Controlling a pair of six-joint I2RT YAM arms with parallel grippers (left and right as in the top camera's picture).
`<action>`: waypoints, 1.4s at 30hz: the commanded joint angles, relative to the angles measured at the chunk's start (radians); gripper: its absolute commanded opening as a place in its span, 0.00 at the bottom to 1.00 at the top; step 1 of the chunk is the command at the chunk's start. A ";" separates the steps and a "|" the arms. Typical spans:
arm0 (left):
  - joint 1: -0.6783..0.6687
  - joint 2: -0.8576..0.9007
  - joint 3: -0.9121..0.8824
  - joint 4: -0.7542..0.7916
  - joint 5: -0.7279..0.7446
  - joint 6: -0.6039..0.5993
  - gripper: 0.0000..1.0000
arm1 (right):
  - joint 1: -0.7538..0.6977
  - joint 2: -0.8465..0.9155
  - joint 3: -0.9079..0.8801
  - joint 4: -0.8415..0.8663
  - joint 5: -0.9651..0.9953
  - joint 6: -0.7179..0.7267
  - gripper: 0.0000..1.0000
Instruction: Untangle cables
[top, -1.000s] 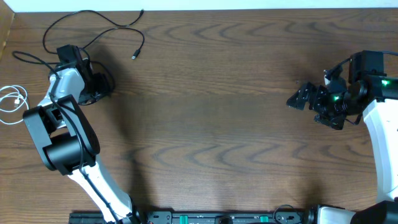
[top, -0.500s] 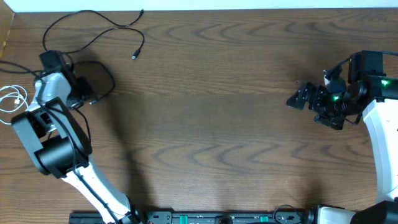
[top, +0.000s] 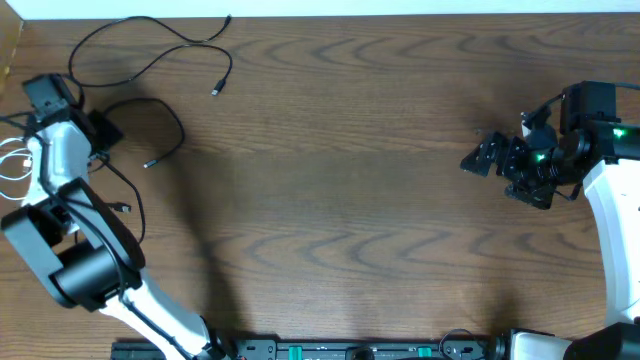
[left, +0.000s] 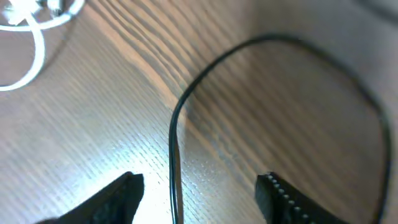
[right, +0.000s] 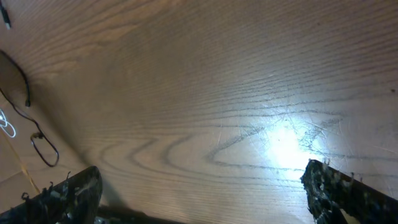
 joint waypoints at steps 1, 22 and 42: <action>0.015 -0.012 0.015 -0.029 -0.011 -0.037 0.64 | 0.006 0.000 0.004 -0.003 -0.006 0.013 0.99; 0.214 0.051 0.007 -0.270 -0.010 -0.436 0.70 | 0.006 0.000 0.004 0.017 -0.005 0.005 0.99; 0.206 0.053 -0.137 -0.186 -0.008 -0.470 0.57 | 0.006 0.000 0.004 0.027 -0.006 0.006 0.99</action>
